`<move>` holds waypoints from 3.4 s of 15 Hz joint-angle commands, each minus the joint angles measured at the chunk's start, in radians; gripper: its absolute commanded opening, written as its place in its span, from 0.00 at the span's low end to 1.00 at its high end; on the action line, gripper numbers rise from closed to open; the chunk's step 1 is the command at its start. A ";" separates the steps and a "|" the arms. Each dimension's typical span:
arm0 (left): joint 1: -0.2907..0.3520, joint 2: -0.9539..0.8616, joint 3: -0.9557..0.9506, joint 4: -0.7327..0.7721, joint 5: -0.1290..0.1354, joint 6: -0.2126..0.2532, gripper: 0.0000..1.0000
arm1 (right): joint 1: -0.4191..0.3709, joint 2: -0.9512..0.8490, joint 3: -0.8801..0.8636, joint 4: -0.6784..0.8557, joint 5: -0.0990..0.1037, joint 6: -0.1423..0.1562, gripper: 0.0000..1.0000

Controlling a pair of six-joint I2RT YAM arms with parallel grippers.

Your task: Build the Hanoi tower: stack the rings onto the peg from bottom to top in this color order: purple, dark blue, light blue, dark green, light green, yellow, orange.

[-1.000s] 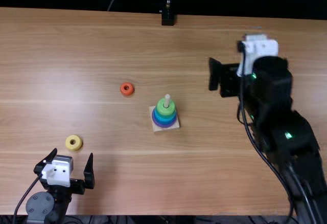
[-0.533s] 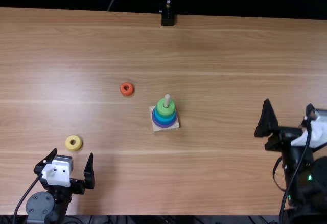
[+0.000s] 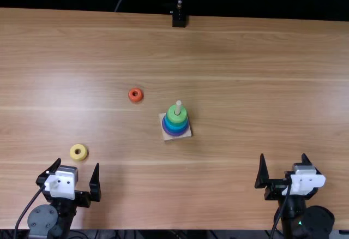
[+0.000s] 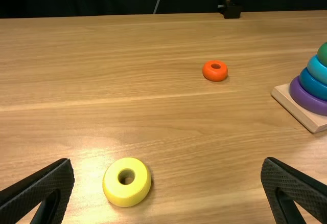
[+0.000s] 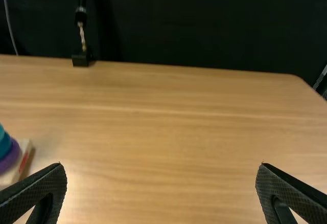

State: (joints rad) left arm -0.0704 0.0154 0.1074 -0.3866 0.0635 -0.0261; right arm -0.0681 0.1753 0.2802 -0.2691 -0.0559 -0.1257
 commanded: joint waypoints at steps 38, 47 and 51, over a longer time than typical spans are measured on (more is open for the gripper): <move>0.058 0.004 -0.054 0.092 0.023 0.008 1.00 | -0.021 -0.175 -0.266 -0.065 -0.014 -0.014 1.00; 0.144 0.919 0.888 -0.390 -0.010 0.013 1.00 | -0.021 -0.175 -0.266 -0.065 -0.014 -0.014 1.00; 0.244 1.196 0.977 -0.617 0.104 0.017 1.00 | -0.021 -0.175 -0.266 -0.065 -0.014 -0.014 1.00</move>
State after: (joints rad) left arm 0.1707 1.1912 1.0565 -0.9962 0.1078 -0.0227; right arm -0.0776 0.0128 0.0856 -0.2756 -0.0601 -0.1329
